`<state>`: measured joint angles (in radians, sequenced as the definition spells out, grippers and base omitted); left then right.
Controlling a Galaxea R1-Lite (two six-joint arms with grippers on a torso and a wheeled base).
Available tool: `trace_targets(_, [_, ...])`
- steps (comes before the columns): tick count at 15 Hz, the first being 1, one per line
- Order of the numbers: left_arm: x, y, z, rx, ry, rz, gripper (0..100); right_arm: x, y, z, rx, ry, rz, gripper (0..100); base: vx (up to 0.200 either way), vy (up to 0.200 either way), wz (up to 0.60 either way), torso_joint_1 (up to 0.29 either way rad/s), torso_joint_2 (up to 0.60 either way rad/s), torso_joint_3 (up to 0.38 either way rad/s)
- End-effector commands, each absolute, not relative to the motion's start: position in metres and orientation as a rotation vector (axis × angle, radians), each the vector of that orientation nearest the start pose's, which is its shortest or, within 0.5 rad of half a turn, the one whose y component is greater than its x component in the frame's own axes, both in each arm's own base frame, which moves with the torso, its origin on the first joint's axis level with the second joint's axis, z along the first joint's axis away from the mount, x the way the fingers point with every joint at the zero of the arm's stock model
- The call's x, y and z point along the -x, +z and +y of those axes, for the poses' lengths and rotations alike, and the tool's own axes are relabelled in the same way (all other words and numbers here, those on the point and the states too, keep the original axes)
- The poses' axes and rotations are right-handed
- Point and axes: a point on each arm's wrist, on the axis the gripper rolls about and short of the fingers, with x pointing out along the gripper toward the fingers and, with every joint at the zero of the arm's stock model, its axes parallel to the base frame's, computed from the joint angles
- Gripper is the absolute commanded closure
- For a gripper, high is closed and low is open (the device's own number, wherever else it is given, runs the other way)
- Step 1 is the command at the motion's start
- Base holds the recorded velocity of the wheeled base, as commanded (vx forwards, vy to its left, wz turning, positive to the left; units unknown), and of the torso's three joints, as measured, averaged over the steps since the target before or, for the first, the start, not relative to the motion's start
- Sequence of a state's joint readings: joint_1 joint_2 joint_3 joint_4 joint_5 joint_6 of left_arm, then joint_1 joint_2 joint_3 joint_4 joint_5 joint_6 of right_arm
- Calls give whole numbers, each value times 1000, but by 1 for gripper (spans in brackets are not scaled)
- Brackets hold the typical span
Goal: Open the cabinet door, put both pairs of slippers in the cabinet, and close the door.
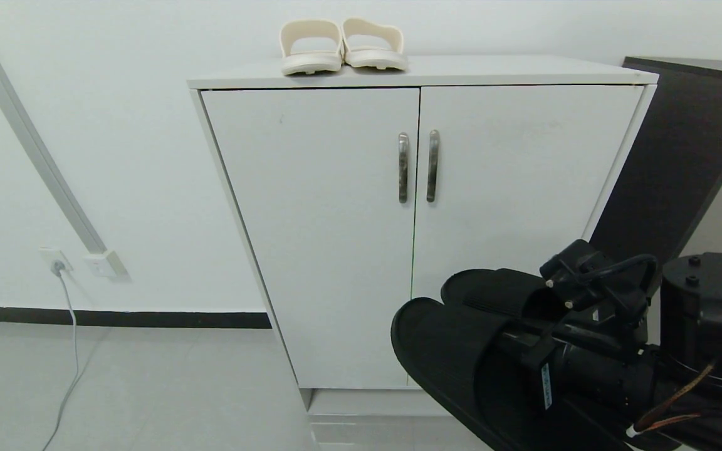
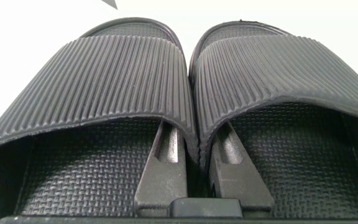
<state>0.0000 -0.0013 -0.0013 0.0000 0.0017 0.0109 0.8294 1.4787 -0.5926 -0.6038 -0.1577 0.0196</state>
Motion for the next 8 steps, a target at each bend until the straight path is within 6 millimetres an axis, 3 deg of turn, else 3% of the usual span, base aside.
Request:
trace_targets(1, [23, 76, 0, -12, 6, -3, 0, -164, 182, 175, 118, 665, 261, 100, 0, 0, 0, 0, 0, 0])
trace_targets(4, [21, 78, 0, -54, 7, 20, 0, -164, 181, 174, 119, 664, 264, 100, 0, 0, 0, 0, 0, 0])
trace_targets(6, [25, 107, 0, 9, -31, -20, 0, -164, 181, 174, 120, 664, 265, 100, 0, 0, 0, 0, 0, 0])
trace_targets(8, [20, 115, -1, 19, -64, 30, 0, -164, 180, 174, 122, 664, 269, 100, 0, 0, 0, 0, 0, 0])
